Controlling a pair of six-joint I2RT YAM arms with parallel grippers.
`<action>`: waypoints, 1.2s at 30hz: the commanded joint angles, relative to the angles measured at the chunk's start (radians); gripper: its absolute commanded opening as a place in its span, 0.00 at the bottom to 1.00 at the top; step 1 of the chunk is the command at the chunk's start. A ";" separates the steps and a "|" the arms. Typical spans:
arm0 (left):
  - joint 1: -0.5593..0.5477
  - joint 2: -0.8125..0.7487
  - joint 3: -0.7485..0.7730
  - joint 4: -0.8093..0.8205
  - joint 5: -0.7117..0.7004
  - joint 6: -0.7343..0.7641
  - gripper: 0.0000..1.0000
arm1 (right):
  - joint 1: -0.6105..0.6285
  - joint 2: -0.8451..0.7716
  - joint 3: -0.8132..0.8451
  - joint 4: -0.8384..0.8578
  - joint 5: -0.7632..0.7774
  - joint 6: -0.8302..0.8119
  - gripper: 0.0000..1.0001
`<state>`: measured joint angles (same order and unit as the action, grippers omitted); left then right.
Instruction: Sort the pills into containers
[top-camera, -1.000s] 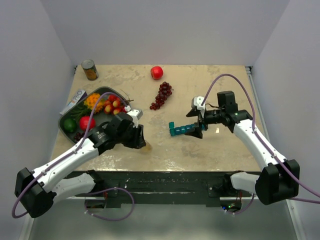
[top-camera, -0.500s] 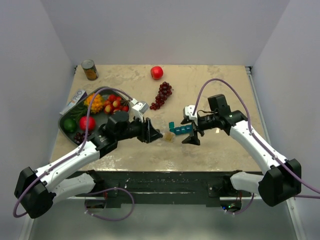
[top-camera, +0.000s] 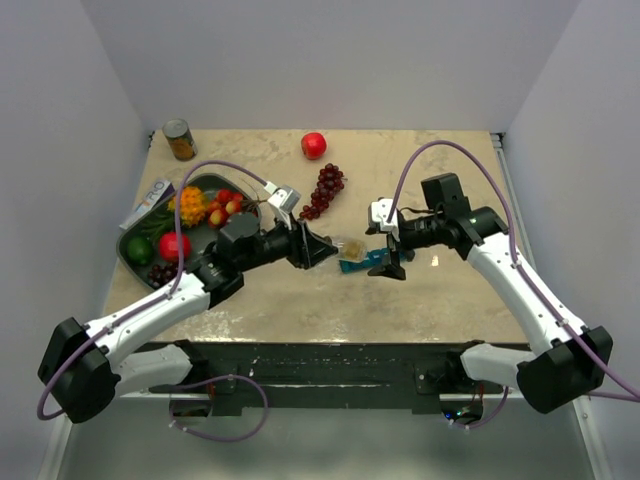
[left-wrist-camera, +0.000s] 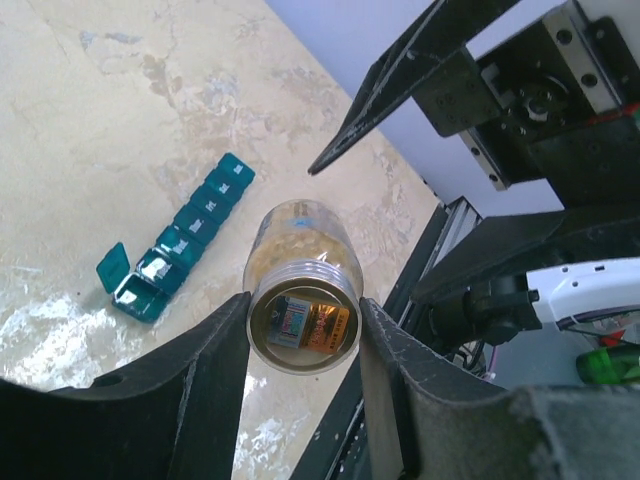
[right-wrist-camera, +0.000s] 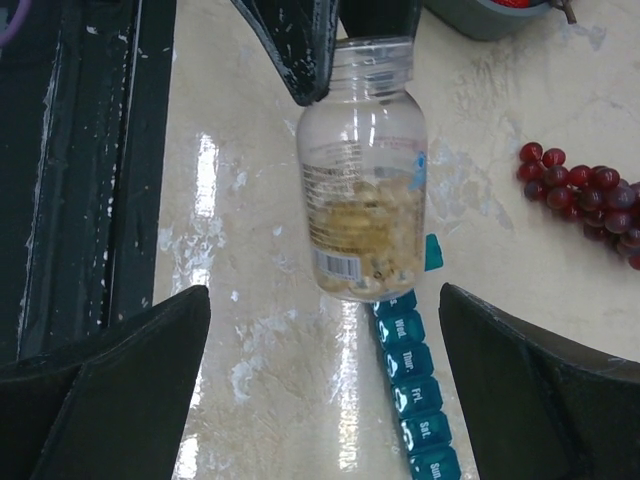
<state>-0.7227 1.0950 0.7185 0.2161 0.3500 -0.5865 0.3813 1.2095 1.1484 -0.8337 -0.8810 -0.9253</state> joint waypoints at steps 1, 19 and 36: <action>-0.003 0.049 0.091 0.149 0.001 -0.033 0.00 | 0.007 -0.013 0.019 0.019 -0.030 0.039 0.99; -0.004 0.124 0.091 0.285 0.046 -0.134 0.00 | 0.056 0.047 0.010 0.196 0.045 0.215 0.78; 0.060 -0.087 0.001 0.218 0.193 0.129 0.94 | 0.062 0.019 -0.010 0.059 -0.006 0.045 0.01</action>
<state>-0.6891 1.1492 0.7444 0.3985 0.4675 -0.6395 0.4404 1.2667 1.1473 -0.7132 -0.8337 -0.7998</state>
